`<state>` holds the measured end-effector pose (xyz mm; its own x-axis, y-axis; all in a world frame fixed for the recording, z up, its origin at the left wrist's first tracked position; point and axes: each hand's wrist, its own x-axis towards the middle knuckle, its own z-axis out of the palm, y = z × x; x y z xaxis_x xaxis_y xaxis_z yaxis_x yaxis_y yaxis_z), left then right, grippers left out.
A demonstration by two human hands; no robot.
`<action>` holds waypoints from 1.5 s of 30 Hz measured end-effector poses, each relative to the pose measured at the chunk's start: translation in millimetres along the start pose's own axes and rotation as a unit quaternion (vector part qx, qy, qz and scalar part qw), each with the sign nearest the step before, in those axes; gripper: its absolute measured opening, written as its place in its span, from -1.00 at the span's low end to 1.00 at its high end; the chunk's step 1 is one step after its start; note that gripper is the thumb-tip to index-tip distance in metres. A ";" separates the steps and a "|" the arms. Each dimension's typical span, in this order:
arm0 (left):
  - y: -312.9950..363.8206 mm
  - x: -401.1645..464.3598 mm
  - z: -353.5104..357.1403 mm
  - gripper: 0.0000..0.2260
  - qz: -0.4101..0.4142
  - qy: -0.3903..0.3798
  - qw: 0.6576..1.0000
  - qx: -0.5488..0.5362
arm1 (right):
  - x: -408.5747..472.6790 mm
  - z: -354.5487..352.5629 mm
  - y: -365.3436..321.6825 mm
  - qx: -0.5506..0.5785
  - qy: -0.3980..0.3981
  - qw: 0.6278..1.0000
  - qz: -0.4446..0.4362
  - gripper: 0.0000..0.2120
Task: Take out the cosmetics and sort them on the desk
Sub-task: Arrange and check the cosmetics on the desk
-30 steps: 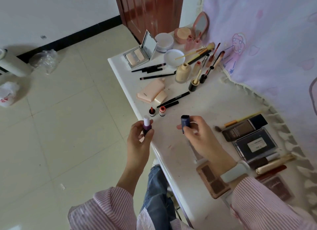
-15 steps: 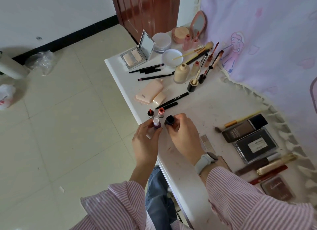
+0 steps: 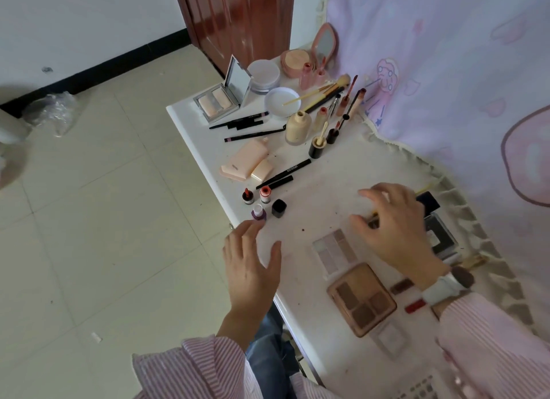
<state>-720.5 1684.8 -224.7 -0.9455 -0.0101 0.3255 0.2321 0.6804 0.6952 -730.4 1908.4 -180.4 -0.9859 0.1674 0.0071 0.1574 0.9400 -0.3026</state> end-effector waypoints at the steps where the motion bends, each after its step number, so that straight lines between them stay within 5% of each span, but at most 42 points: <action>1: 4.3 -3.7 2.5 -0.70 0.025 -0.023 0.999 0.004 | 0.5 -5.8 15.0 -0.035 -0.042 0.998 0.026 -0.50; 6: 18.5 -15.8 18.9 -0.73 0.100 -0.116 0.987 0.044 | -1.5 -14.5 52.9 -0.084 -0.188 0.975 0.083 -0.21; 11: 10.3 -24.9 21.7 -0.68 0.100 -0.152 0.977 0.114 | 0.4 -4.0 48.2 -0.114 -0.205 0.969 0.077 -0.29; 23: 6.2 -28.0 23.4 -0.67 0.102 -0.168 0.970 0.142 | -14.9 0.5 43.9 -0.045 -0.080 0.996 0.005 -0.68; 27: 7.6 -27.7 23.7 -0.67 0.102 -0.173 0.968 0.147 | -10.0 -6.4 42.8 -0.049 0.055 0.994 0.080 -0.68; 32: 10.1 -28.3 22.2 -0.75 0.108 -0.179 0.964 0.163 | 22.7 -16.9 50.6 -0.066 -0.052 0.962 0.258 -0.46; 37: 11.0 -28.3 20.7 -0.70 0.112 -0.200 0.957 0.176 | 30.4 -18.5 45.3 0.000 -0.075 0.956 0.285 -0.57; 45: 12.0 -27.8 19.6 -0.71 0.107 -0.212 0.957 0.167 | 21.7 -46.4 37.1 0.195 0.008 0.944 0.265 -0.69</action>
<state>-695.9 1707.5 -238.0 -0.9085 0.4058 0.1000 0.4122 0.8304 0.3748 -743.4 1960.7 -147.3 -0.7729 0.5910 -0.2309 0.5925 0.5420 -0.5959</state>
